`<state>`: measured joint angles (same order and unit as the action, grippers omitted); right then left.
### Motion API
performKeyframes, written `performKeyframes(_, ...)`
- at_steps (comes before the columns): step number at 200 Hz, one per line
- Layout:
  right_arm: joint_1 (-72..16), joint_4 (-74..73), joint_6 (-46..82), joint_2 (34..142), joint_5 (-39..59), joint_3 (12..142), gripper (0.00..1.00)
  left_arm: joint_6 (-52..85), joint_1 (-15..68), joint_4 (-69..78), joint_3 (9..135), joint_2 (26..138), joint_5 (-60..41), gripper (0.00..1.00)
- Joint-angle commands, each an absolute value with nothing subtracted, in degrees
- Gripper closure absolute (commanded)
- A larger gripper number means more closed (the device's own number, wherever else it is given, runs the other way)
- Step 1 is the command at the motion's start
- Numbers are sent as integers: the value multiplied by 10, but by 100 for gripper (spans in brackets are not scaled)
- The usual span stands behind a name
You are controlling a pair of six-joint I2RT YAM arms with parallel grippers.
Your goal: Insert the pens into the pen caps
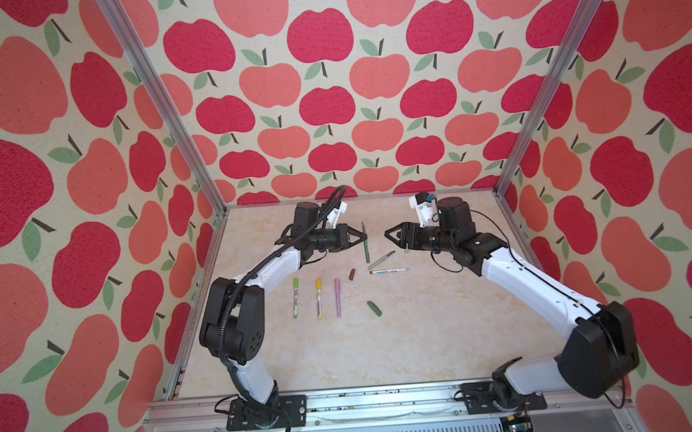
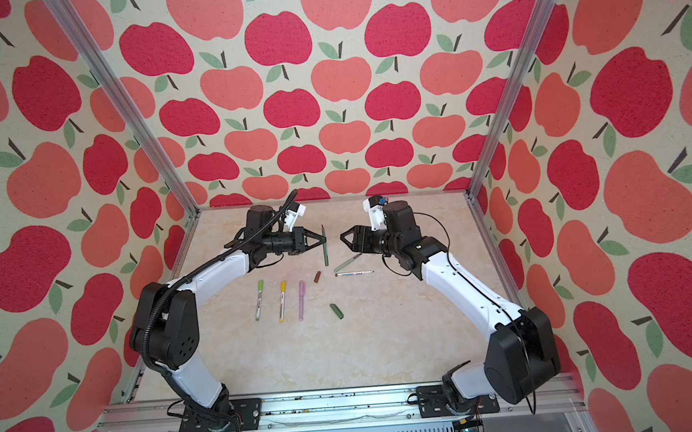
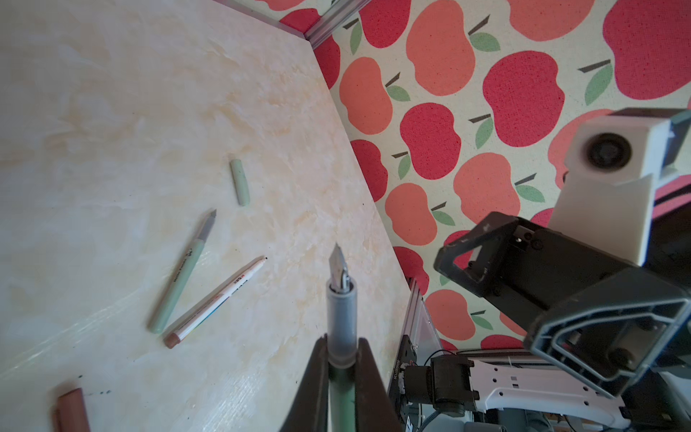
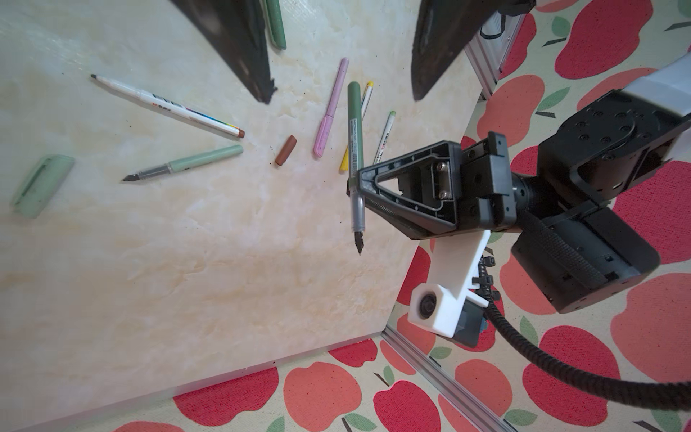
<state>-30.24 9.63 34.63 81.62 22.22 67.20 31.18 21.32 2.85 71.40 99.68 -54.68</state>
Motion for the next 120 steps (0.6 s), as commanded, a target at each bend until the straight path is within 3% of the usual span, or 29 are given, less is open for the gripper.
performKeyframes(1,-302,83,349,837,257,706,38,279,221,7,692,971,-567,99)
performKeyframes(84,-333,79,351,905,268,753,39,264,241,-13,679,940,-559,100)
performKeyframes(120,-350,88,347,927,260,764,44,268,243,-7,674,935,-555,99)
